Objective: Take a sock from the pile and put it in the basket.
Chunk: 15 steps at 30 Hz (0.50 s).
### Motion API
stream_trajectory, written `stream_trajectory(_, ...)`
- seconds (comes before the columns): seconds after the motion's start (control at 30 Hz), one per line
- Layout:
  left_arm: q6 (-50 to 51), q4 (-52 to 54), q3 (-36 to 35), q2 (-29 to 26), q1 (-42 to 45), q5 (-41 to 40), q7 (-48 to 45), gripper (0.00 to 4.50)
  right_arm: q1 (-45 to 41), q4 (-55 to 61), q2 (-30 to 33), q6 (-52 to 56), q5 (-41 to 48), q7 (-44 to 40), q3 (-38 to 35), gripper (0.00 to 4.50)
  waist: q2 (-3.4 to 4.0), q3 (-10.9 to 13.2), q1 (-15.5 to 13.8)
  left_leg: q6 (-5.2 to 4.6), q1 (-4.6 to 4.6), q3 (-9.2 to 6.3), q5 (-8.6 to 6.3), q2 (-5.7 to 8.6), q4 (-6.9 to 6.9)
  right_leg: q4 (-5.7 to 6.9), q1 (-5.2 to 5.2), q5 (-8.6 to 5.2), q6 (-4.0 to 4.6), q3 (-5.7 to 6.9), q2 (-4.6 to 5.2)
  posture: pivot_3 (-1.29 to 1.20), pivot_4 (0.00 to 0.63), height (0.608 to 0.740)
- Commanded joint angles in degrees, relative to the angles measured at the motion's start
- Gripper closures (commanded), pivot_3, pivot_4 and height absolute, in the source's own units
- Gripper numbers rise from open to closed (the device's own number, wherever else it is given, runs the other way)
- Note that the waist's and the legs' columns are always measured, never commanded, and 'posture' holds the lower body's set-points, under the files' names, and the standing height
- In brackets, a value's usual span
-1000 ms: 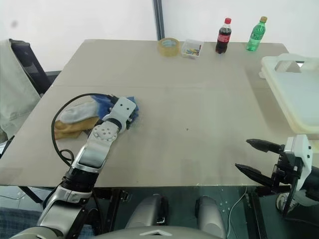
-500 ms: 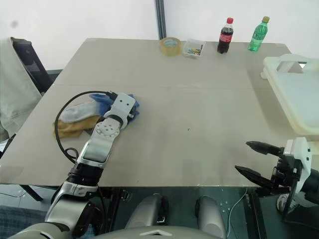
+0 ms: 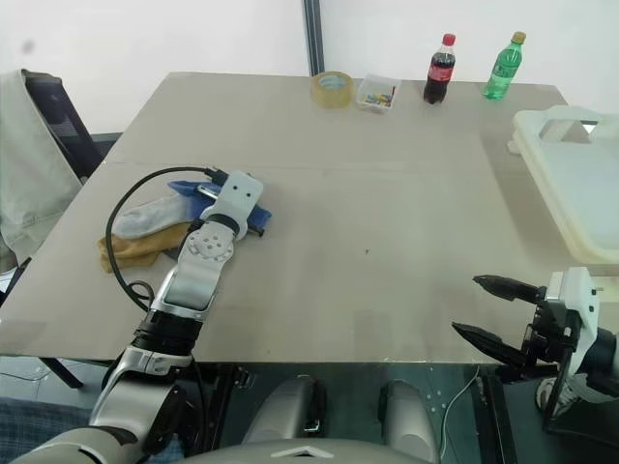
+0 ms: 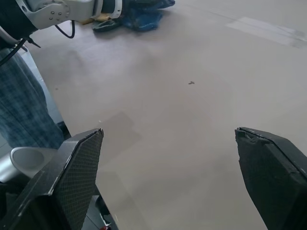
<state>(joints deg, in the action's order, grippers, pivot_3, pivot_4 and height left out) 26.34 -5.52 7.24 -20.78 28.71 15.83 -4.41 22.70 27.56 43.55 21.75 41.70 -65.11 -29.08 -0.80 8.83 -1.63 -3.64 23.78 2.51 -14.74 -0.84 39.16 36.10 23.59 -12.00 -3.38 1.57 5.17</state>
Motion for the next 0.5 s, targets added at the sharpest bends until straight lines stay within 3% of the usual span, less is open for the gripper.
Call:
stream_trajectory(0.03, -0.66, 2.77, 0.24, 0.56, 1.66, 0.17, -1.47, 4.48, -0.37, 0.41, -0.24, -1.27, 0.14, -0.07, -0.16, 0.0, 0.0, 0.0, -0.11, 0.0, 0.0, 0.0, 0.0, 0.0, 0.0, 0.0, 0.0, 0.0, 0.0, 0.0, 0.0, 0.0, 0.15, 0.74)
stream_trajectory(0.3, 8.29, 9.55, 3.54, 6.47, 1.9, -5.3, -11.46, 4.48, -0.4, 0.15, -0.19, -1.37, 0.05, -0.22, -0.4, 0.0, -0.01, 0.01, -0.74, 0.0, 0.07, -0.04, 0.0, 0.06, 0.0, -0.07, -0.01, 0.0, 0.0, 0.04, 0.0, 0.0, 0.15, 0.74)
stream_trajectory(0.5, 13.25, 8.6, 6.77, 10.7, 4.69, -7.86, -15.78, 4.48, -1.36, 0.12, -0.11, -1.13, 0.22, 0.32, 0.51, 0.0, -0.02, 0.01, -0.59, -0.02, 0.06, -0.07, 0.0, 0.11, 0.01, -0.08, -0.01, 0.0, -0.01, 0.04, -0.05, 0.0, 0.15, 0.74)
